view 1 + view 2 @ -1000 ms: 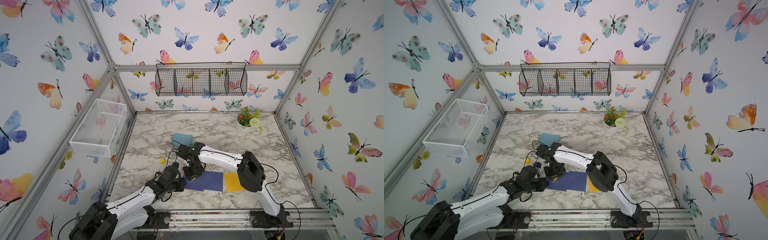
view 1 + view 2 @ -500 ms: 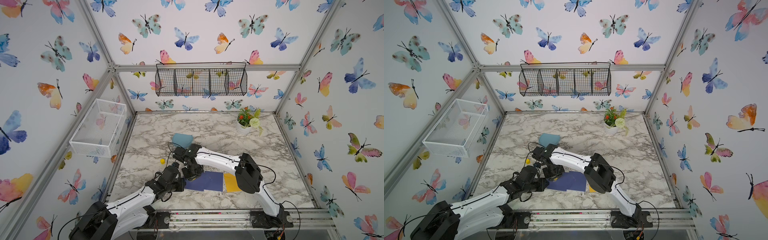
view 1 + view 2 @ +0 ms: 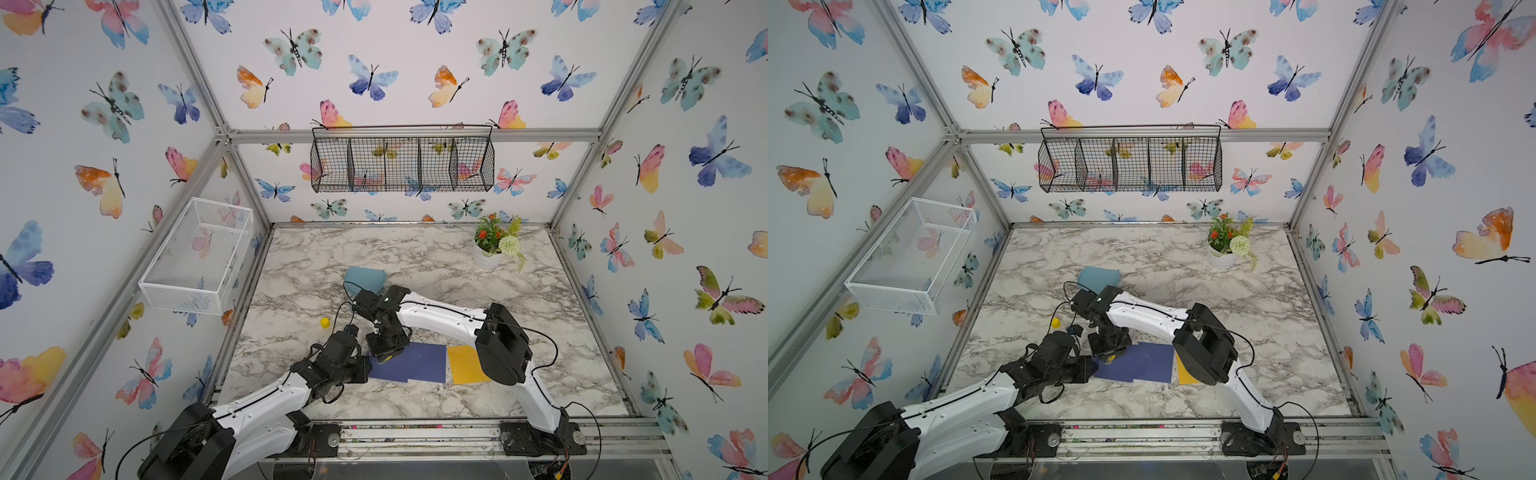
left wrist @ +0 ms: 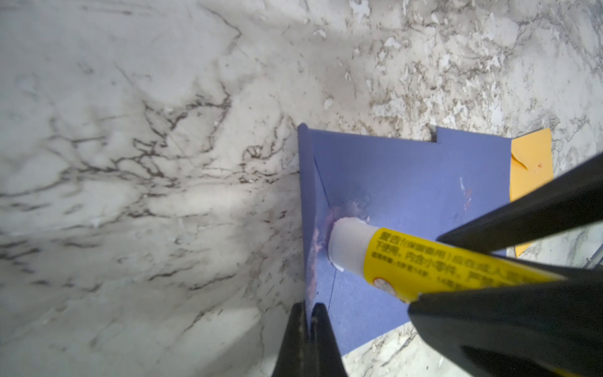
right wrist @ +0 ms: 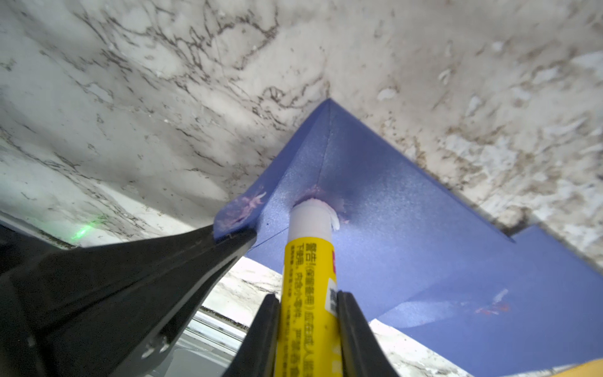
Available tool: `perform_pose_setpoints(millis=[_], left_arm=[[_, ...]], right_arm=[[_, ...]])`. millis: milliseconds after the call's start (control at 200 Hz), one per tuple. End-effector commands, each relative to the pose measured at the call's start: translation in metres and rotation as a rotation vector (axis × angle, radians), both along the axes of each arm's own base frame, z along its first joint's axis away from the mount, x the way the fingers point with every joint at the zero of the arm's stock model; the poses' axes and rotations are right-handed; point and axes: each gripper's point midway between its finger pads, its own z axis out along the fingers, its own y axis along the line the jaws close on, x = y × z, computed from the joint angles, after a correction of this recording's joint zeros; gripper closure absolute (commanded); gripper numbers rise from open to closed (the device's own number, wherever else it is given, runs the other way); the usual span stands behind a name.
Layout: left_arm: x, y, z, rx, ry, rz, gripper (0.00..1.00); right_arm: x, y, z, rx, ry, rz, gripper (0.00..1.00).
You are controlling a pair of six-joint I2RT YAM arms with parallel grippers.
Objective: Seal the envelope with a glue stick
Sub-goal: Apply the envelope at the center of the board.
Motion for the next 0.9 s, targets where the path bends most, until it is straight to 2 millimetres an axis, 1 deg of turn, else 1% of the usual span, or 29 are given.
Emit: perform_pose_setpoints(millis=[0,120,205,255,315,400,440,491,611,706,801,896], left_arm=[[-0.003,0.003,-0.003,0.006,0.005,-0.006,1.0],[-0.004,0.003,-0.003,0.007,0.007,-0.007,1.0],[-0.003,0.003,-0.003,0.008,0.006,-0.006,1.0],[-0.003,0.003,-0.003,0.009,0.007,-0.007,1.0],[-0.003,0.004,-0.003,0.012,0.007,-0.004,1.0],[-0.003,0.004,-0.004,0.015,0.008,-0.003,1.0],[-0.003,0.005,-0.004,0.018,0.008,-0.001,1.0],[-0.003,0.006,-0.004,0.022,0.009,0.004,1.0],[-0.002,0.008,-0.004,0.032,0.006,0.013,1.0],[0.0,0.009,-0.003,0.044,0.003,0.021,1.0],[0.003,0.012,0.001,0.073,0.007,0.032,1.0],[0.009,0.016,0.006,0.111,0.007,0.057,0.99]], right_arm=[[-0.011,-0.011,-0.028,-0.082,0.024,0.012,0.98],[0.013,-0.028,-0.018,-0.187,-0.118,0.001,0.98],[0.022,-0.032,-0.011,-0.209,-0.17,-0.008,0.98],[0.022,-0.027,-0.007,-0.187,-0.164,-0.004,0.98],[0.018,-0.014,0.001,-0.109,-0.143,0.002,0.98],[0.017,0.003,0.022,0.021,-0.128,-0.014,0.98],[0.02,0.007,0.033,0.068,-0.129,-0.024,0.98],[0.025,0.006,0.047,0.105,-0.138,-0.036,0.98],[0.042,-0.004,0.075,0.165,-0.171,-0.053,0.98],[0.053,-0.016,0.09,0.199,-0.193,-0.067,0.98],[0.067,-0.033,0.098,0.216,-0.215,-0.086,0.98],[0.082,-0.054,0.1,0.215,-0.242,-0.108,0.98]])
